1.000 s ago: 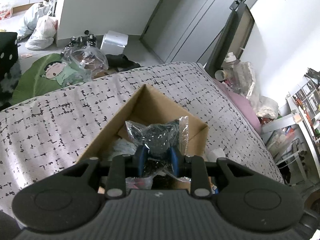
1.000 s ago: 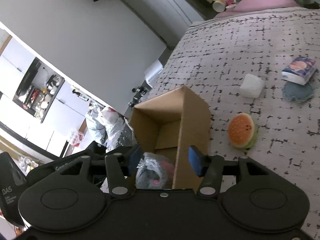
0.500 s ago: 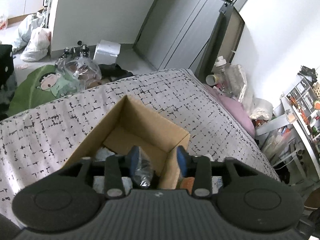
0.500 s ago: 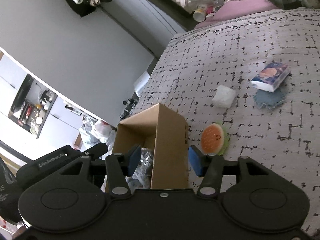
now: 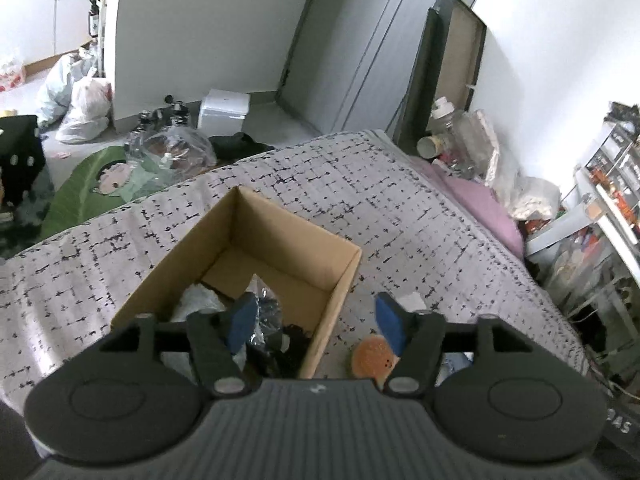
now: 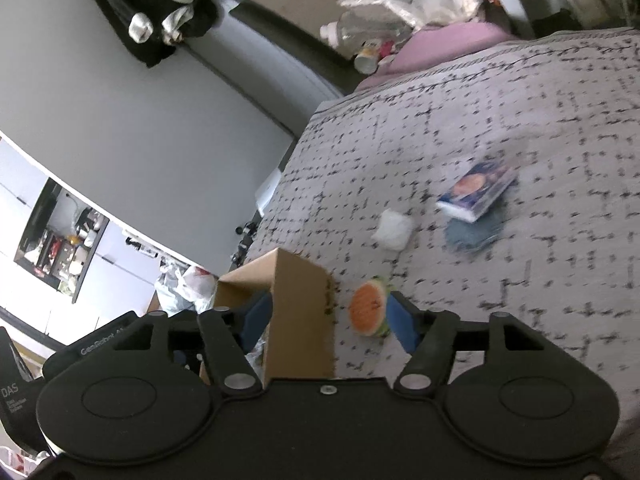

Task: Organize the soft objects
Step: 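Open both grippers to drop the black bag into the box, then move the left gripper to the burger plush while the right gripper moves to the blue-grey cloth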

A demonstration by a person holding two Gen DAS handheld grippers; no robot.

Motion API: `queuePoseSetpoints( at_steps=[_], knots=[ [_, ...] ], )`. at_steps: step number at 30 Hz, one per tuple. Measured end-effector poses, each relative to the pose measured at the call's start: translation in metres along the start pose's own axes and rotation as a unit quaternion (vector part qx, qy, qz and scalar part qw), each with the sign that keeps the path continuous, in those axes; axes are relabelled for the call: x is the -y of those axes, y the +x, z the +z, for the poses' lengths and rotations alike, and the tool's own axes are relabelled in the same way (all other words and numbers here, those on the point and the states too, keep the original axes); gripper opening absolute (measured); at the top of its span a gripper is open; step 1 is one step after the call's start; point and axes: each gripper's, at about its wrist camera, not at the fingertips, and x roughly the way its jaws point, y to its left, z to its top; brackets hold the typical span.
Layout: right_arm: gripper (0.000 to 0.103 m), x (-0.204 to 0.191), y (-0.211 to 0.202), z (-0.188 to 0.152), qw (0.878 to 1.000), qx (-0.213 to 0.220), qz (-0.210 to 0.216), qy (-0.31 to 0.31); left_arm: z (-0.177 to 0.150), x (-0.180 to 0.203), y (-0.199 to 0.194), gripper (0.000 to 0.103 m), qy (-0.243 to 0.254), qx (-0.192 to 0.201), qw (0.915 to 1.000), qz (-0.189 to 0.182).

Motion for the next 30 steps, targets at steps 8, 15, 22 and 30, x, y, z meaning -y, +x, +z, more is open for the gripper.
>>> queuePoseSetpoints(
  at_steps=[8,15,22,30],
  knots=[
    [0.084,0.025,-0.022,0.017,1.000,0.019,-0.003,0.008,-0.010,0.025,-0.007,0.071,0.014,0.004,0.9998,0.014],
    [0.084,0.041,-0.025,0.026,1.000,0.010,-0.003,0.008,-0.016,0.040,-0.005,0.072,0.017,0.001,0.9996,0.020],
    [0.084,0.051,-0.024,0.036,1.000,-0.003,-0.006,0.006,-0.023,0.056,0.000,0.072,0.027,-0.003,0.9994,0.023],
    [0.084,0.058,-0.010,0.045,0.999,-0.017,-0.026,-0.028,-0.031,0.072,0.017,0.072,0.041,-0.016,0.9987,0.025]
  ],
)
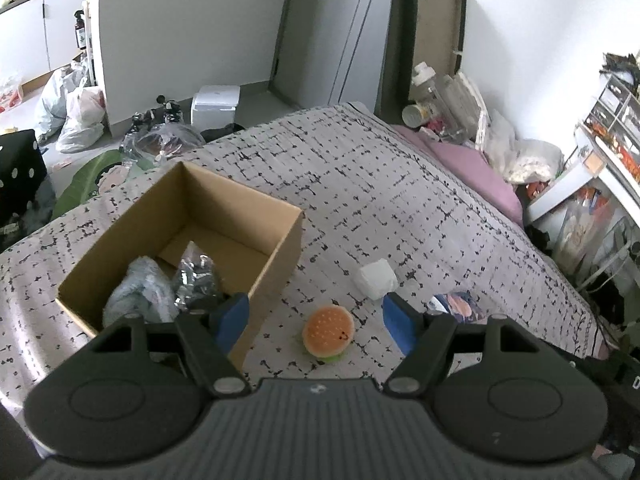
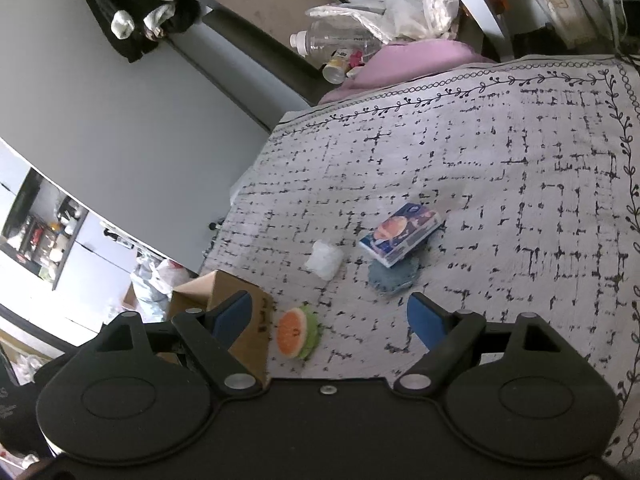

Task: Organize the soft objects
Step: 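Move the left gripper to the burger plush while the right gripper moves to the blue-grey cloth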

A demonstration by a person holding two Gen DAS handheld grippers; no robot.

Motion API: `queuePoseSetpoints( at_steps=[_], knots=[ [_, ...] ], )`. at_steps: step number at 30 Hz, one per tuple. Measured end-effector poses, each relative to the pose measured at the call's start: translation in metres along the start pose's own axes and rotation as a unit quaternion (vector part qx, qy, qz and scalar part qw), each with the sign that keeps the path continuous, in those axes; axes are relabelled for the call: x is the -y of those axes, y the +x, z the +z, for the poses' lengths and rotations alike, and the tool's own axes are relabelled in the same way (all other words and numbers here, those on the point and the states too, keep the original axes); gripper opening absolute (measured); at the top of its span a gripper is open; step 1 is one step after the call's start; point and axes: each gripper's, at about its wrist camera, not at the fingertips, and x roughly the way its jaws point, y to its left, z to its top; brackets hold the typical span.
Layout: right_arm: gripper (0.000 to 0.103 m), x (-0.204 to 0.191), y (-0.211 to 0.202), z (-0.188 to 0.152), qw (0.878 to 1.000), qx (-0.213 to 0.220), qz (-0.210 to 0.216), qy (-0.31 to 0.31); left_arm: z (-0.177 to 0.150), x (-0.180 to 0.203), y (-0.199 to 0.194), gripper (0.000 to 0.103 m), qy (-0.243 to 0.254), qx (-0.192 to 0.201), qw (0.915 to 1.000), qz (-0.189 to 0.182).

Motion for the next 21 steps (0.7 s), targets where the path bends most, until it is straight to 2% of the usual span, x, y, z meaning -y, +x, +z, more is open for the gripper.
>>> queuePoseSetpoints(
  at_steps=[4,11,21],
  knots=[
    [0.084,0.011,0.014,-0.006,1.000,-0.008,-0.005,0.004,-0.006,0.007,0.011,0.072,0.016,-0.006,0.9998,0.007],
    [0.084,0.010,0.036,-0.008,0.998,-0.010,-0.054,-0.042,-0.019,0.016,0.040,0.072,0.034,-0.032,0.9988,0.015],
    [0.084,0.017,0.066,-0.003,0.997,-0.024,-0.045,-0.049,-0.032,0.021,0.084,0.072,0.032,-0.061,0.9973,0.024]
  ],
)
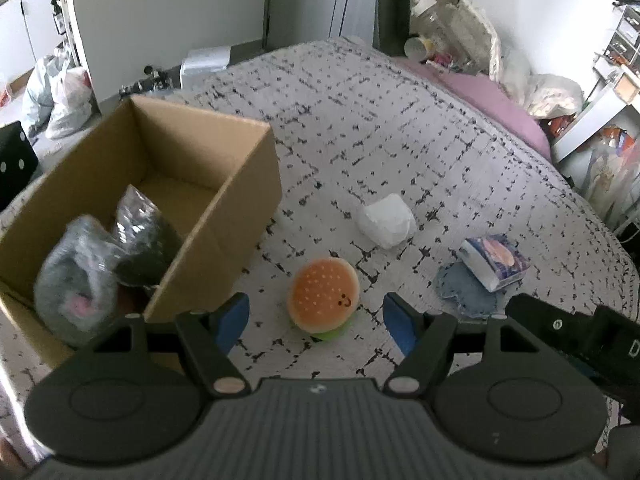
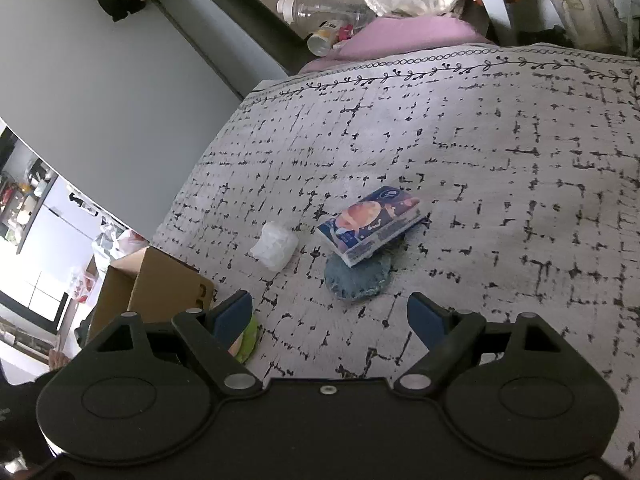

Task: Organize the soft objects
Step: 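Move the left gripper to the burger plush while the right gripper moves to the blue-grey cloth, then close the left gripper on the burger plush while the right gripper closes on the cloth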

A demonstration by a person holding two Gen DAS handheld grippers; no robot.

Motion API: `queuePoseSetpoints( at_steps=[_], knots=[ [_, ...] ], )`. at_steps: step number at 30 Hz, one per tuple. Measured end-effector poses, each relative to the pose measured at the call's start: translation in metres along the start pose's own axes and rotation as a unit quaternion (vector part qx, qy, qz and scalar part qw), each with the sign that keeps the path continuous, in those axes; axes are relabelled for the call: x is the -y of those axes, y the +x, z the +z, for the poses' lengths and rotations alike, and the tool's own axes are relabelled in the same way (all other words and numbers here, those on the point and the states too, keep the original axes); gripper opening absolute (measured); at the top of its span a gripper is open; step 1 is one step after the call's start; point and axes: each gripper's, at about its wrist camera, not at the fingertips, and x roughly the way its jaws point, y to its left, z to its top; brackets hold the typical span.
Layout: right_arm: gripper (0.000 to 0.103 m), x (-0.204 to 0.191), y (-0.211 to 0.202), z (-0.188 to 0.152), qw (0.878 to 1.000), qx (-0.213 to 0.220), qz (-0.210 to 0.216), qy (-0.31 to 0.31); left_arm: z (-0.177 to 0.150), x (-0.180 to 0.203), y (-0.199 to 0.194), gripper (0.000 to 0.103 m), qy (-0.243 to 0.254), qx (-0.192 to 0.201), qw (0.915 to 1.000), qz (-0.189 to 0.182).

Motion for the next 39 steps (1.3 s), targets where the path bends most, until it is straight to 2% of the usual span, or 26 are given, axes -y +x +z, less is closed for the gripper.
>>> queuePoseSetpoints(
  at_steps=[5,11,17,23,26,27,30,34,39],
  knots=[
    [0.084,0.004,0.016,0.003,1.000,-0.003,-0.010,-0.007,-0.006,0.006,0.025,0.072,-0.010,-0.015,0.9998,0.004],
    [0.078,0.016,0.045,0.004,1.000,-0.020,-0.007,0.006,-0.007,0.009,0.047,0.072,-0.022,-0.023,0.9994,0.010],
    [0.074,0.006,0.067,0.011,0.999,-0.015,-0.017,-0.032,-0.005,0.007,0.062,0.072,-0.040,-0.038,0.9985,0.003],
    [0.071,-0.005,0.075,0.008,0.996,-0.014,-0.044,-0.079,-0.008,0.005,0.065,0.069,-0.043,-0.022,0.9988,0.005],
    [0.053,-0.006,0.075,0.007,0.994,-0.012,-0.059,-0.087,-0.008,0.008,0.063,0.059,-0.039,-0.018,0.9991,0.007],
    [0.042,-0.006,0.075,0.007,0.994,-0.012,-0.067,-0.091,-0.008,0.008,0.063,0.051,-0.041,-0.016,0.9990,0.006],
    [0.033,-0.002,0.073,0.006,0.995,-0.017,-0.061,-0.082,-0.008,0.006,0.059,0.043,-0.045,-0.016,0.9989,-0.004],
    [0.026,0.003,0.067,0.003,0.997,-0.023,-0.050,-0.056,-0.009,0.004,0.047,0.041,-0.044,-0.008,0.9989,-0.012],
    [0.024,0.007,0.048,-0.002,0.998,-0.023,-0.044,-0.024,-0.009,0.000,0.022,0.041,-0.044,0.010,0.9988,-0.019]
  ],
)
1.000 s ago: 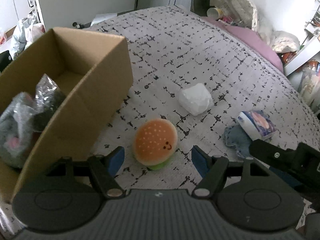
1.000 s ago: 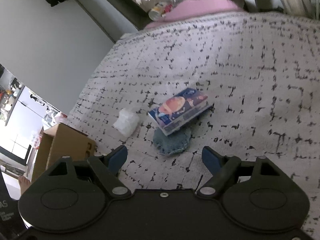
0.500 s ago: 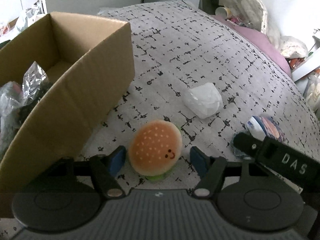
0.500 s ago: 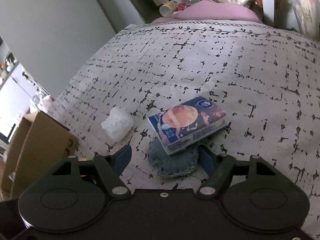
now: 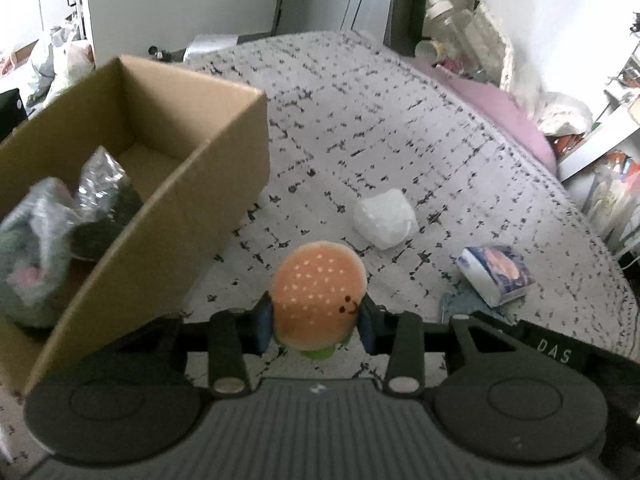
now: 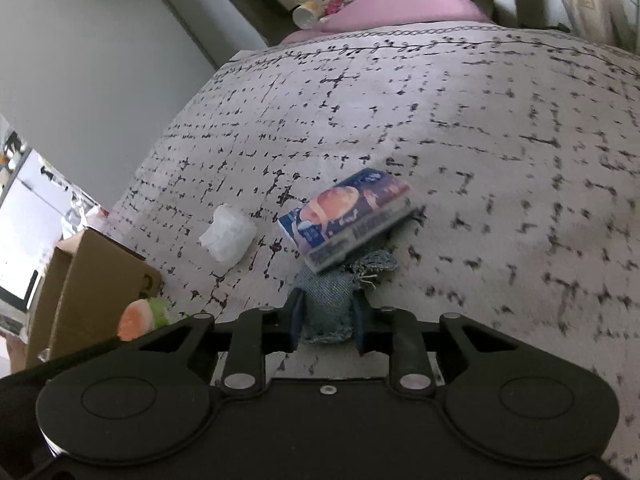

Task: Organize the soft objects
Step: 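Close the left gripper on the burger plush while the right gripper closes on the cloth, then lift the burger with the left gripper while the right gripper carries the cloth over the box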

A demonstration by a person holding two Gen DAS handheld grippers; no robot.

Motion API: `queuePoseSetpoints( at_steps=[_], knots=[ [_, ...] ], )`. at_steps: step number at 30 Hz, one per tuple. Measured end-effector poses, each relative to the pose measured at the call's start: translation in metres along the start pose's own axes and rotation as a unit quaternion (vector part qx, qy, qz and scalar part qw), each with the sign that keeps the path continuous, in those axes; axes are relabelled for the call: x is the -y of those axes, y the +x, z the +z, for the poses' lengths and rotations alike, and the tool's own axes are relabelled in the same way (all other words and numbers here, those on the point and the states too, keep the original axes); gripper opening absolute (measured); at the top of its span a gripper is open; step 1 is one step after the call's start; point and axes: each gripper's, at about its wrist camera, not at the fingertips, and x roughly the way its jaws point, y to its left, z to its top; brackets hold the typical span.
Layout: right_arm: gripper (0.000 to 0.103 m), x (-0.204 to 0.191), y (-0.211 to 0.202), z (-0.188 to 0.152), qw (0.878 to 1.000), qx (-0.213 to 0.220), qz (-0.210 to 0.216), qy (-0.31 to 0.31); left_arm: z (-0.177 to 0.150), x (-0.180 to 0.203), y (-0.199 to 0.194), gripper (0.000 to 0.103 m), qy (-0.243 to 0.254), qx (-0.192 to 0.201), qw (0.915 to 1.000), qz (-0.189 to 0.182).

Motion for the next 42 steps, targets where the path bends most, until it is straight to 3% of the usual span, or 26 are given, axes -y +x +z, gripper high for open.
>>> queuePoseSetpoints(
  at_steps=[10,23,42],
  knots=[
    [0.024,0.017,-0.049,-0.015,0.993,0.017,0.065,0.093,-0.018,-0.012,-0.053,0.041,0.003,0.005,0.9999,-0.015],
    [0.024,-0.006,-0.110,-0.046,0.993,0.073,0.073,0.063,-0.023,-0.018,-0.118,0.041,0.009,0.047,0.9983,-0.033],
    [0.024,-0.022,-0.175,-0.069,0.989,0.099,0.107,0.037,-0.032,-0.038,-0.180,0.041,-0.002,0.091,0.9944,-0.054]
  ],
)
